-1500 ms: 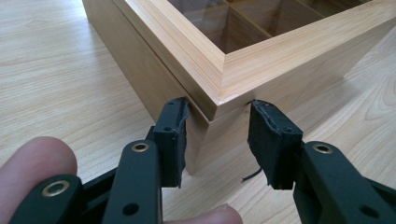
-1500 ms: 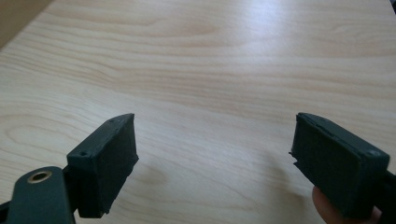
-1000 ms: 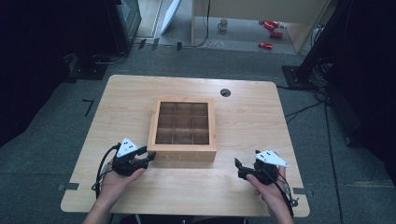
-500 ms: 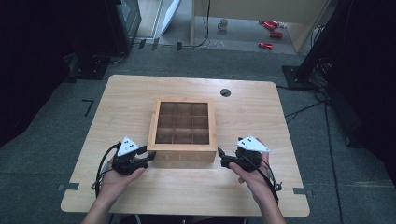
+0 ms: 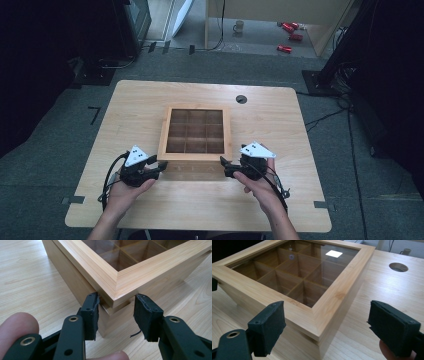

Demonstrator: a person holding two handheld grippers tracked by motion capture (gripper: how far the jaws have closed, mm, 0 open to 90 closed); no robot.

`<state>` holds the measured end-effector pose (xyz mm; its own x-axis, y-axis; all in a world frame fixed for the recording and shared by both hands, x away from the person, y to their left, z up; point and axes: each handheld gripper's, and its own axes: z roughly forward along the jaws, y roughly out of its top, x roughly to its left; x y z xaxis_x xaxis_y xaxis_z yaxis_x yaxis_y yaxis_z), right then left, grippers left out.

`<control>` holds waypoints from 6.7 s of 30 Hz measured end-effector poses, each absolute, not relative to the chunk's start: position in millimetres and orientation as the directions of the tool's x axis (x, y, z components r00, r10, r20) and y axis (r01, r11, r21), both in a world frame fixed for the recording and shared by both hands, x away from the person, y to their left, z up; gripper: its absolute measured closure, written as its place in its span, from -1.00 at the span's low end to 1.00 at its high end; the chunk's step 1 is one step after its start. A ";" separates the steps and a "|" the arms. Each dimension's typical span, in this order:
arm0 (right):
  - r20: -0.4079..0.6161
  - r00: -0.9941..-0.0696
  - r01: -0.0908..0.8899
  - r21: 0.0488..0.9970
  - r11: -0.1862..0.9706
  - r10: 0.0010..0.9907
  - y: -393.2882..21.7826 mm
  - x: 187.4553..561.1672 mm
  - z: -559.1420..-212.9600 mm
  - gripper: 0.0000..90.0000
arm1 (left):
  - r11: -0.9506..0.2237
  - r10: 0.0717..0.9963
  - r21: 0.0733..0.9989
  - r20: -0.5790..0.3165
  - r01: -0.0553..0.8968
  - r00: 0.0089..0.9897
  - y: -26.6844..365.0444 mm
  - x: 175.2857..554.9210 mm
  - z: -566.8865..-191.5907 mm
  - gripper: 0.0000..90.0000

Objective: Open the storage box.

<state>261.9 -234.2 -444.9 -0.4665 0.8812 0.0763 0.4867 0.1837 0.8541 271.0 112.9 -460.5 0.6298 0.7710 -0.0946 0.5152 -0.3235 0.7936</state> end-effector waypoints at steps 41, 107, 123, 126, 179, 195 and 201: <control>0.008 -0.498 0.428 0.872 0.238 0.867 -208.7 264.8 -469.8 -0.68 | -0.230 0.788 0.837 -0.139 0.497 0.599 127.7 270.6 -460.7 -0.26; -0.028 -0.536 0.255 0.947 0.194 0.844 -227.4 375.1 -372.5 -0.08 | -0.336 0.881 0.716 0.009 0.612 0.474 142.7 269.6 -517.6 -0.55; 0.035 -0.536 0.294 0.944 0.148 0.844 -232.4 403.9 -378.2 -0.05 | -0.327 0.878 0.719 -0.008 0.614 0.478 157.5 252.2 -517.4 -0.54; 0.047 -0.543 0.293 0.946 0.136 0.838 -234.3 408.1 -379.2 -0.04 | -0.325 0.878 0.719 -0.012 0.615 0.478 158.0 252.7 -517.3 -0.54; 0.221 -0.334 0.358 0.929 -0.094 0.916 -238.4 487.5 -422.7 0.48 | -0.309 0.873 0.725 -0.039 0.615 0.485 158.4 255.8 -517.4 -0.54; 0.138 -0.385 0.364 0.931 0.013 0.913 -248.7 434.5 -396.6 -0.57 | -0.321 0.872 0.721 -0.027 0.614 0.488 157.7 255.5 -517.2 -0.54; 0.126 -0.390 0.372 0.928 0.031 0.912 -264.8 400.5 -395.3 -0.62 | -0.329 0.873 0.720 -0.014 0.611 0.487 156.3 255.3 -517.5 -0.54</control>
